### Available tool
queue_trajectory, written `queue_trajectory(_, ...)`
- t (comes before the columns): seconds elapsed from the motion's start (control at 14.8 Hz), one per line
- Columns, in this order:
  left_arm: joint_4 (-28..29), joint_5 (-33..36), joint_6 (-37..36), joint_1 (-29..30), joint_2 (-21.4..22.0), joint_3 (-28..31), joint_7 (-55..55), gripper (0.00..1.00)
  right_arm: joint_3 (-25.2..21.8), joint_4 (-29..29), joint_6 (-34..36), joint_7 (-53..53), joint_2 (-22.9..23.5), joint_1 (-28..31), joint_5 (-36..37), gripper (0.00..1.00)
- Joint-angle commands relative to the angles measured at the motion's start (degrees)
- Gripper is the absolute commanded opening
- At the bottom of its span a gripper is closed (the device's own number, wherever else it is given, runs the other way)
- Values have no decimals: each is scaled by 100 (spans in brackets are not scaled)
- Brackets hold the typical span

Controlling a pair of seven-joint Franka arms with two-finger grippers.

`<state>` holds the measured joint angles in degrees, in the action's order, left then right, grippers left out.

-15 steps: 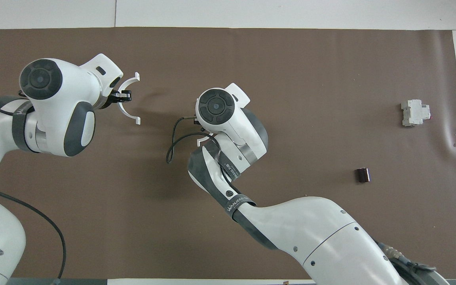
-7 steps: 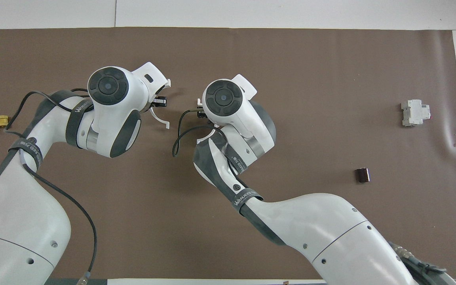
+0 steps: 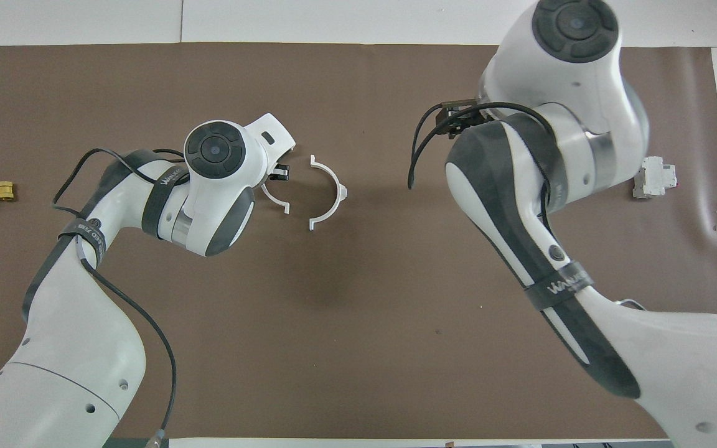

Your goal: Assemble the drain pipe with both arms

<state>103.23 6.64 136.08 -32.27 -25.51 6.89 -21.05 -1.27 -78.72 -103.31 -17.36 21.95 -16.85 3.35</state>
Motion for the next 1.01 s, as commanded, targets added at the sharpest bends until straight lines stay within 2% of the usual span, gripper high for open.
queue_trajectory(0.0,3,153,129,-113,-42,67,-153,0,110,-240,687,249,-691,427,-45,100)
queue_trajectory(0.14,56,153,138,-166,-33,58,-153,0,101,-240,1153,767,-1051,709,-45,100)
queue_trajectory(0.34,197,153,138,-262,19,58,-153,0,83,-249,1725,874,-1605,1236,-54,100)
queue_trajectory(0.47,241,153,138,-333,37,58,-171,0,75,-344,2006,953,-1755,1378,-54,100)
queue_trajectory(0.61,285,145,138,-342,46,58,-224,0,22,-801,1903,1111,-2080,1395,-72,100)
queue_trajectory(0.81,373,145,138,-377,81,58,-224,0,-66,-1758,1341,1296,-2668,1395,-89,100)
queue_trajectory(0.95,373,145,129,-377,90,50,-233,0,-66,-1673,1313,1348,-2626,1413,-98,100)
